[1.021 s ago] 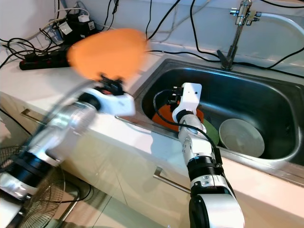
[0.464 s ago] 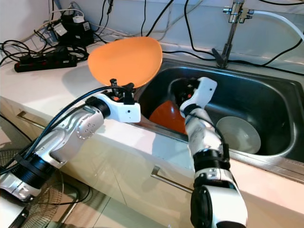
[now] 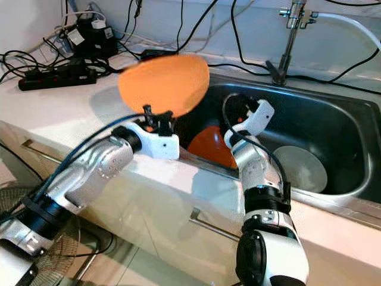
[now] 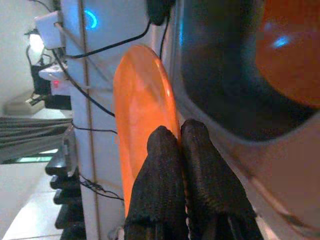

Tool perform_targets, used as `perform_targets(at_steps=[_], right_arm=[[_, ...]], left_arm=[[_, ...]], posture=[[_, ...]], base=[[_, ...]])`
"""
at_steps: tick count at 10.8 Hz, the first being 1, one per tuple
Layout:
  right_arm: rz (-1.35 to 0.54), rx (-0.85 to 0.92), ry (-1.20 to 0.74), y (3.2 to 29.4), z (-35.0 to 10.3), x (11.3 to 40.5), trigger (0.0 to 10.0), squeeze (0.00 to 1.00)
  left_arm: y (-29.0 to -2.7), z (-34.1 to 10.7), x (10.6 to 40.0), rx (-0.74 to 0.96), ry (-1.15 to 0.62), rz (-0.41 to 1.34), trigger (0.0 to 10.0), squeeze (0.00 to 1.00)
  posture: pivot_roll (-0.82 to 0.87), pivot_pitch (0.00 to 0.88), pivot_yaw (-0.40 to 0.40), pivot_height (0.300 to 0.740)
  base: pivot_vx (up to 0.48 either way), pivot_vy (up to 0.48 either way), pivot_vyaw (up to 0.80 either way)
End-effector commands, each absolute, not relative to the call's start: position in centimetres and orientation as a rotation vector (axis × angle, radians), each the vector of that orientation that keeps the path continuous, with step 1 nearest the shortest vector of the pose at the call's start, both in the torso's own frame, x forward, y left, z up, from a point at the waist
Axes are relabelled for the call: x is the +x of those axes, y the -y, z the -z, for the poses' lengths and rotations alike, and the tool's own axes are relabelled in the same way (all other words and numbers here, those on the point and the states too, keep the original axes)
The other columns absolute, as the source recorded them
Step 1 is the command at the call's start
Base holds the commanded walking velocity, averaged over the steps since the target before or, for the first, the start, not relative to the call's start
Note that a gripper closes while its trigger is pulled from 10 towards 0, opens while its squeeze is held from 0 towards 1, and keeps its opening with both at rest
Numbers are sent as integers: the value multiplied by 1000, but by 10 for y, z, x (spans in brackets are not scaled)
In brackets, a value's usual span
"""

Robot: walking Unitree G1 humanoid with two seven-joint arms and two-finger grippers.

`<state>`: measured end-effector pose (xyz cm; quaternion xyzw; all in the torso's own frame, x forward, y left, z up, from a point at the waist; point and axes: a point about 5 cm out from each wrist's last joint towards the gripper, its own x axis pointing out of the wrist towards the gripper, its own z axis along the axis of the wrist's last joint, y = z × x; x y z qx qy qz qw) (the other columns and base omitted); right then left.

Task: Kitchen organization

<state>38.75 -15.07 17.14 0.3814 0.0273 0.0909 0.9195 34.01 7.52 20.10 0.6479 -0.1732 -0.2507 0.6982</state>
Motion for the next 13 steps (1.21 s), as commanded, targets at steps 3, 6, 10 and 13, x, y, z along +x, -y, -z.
perform_targets(at_steps=[3,6,10,13], right_arm=[[-285,868,4,138,-196,389,10000,0],[-326,839,-16,130,-195,386,10000,0],[-320,777,-51,125,-187,384,10000,0],[-331,770,-54,121,-188,384,10000,0]], left_arm=[[-74,-200,338,1450,396,590,10000,0],[-69,-197,335,1444,405,623,10000,0],[-64,-201,334,1437,435,629,10000,0],[-62,-199,333,1432,441,650,10000,0]], posture=[[136,0,84,740],[135,0,84,740],[141,0,80,740],[145,0,75,740]], base=[[0,0,0],[0,0,0],[0,0,0],[0,0,0]])
